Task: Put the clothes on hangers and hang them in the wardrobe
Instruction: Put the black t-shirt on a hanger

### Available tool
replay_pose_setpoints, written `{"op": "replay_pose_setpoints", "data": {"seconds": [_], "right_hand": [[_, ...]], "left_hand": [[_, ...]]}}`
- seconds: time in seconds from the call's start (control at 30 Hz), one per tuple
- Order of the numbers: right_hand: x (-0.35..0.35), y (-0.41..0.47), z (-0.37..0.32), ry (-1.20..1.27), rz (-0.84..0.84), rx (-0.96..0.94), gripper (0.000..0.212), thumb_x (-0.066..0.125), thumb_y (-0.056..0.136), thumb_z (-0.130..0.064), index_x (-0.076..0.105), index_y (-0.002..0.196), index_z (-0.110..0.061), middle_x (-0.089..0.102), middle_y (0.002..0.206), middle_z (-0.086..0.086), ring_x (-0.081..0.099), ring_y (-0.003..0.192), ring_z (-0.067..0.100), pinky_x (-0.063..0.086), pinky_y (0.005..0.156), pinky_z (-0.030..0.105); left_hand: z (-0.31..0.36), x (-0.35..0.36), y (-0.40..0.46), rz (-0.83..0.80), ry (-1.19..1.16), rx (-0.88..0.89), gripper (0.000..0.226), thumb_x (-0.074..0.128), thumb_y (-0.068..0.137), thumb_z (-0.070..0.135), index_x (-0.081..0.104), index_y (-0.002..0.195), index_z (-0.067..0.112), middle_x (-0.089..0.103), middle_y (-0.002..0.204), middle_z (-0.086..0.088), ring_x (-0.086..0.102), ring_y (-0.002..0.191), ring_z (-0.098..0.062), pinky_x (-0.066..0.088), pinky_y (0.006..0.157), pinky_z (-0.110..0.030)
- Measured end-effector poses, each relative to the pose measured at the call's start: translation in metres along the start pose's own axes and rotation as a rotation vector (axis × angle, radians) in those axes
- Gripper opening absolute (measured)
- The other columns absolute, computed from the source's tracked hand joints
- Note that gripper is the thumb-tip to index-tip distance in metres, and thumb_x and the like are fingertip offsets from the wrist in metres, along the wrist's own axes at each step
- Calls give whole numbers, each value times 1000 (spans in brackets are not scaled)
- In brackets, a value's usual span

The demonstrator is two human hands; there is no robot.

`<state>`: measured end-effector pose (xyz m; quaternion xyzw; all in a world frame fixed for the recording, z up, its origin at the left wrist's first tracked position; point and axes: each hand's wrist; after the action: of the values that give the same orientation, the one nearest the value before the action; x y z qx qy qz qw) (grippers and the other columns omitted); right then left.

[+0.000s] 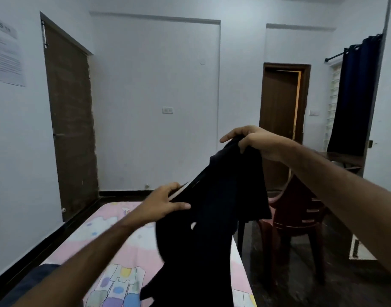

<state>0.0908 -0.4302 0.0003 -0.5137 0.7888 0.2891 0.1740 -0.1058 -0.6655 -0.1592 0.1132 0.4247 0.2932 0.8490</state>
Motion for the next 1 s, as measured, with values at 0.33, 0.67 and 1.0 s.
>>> {"op": "replay_pose_setpoints", "data": {"seconds": [0.33,0.67,1.0], "right_hand": [[17,14,20,-539,282,-67,27,65,99,-35,75,93,-11,74,87,7,71,86,24,54,74,34],[1,-18,-36,27,440,-335,22,56,104,-28,74,104,-15,75,104,10,70,104,28,55,94,45],[-35,-53,-71,463,143,-377,24,51,102,-26,69,106,-11,75,92,3,71,78,11,58,70,20]], "left_hand": [[13,-104,6,467,400,-61,19,64,79,10,61,87,27,69,85,5,65,81,-19,52,75,-34],[50,-161,-3,900,242,146,11,50,104,24,58,105,17,65,91,-4,63,84,-26,50,74,-42],[148,-249,-16,561,368,458,7,64,97,34,60,91,34,66,87,6,61,79,-9,48,78,-31]]}}
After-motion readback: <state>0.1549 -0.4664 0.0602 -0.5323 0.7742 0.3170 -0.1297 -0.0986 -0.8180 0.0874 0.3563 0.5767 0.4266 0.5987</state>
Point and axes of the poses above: each hand's wrist, its own y-axis towards the middle knuckle, its own x-axis out of the palm, z = x × y
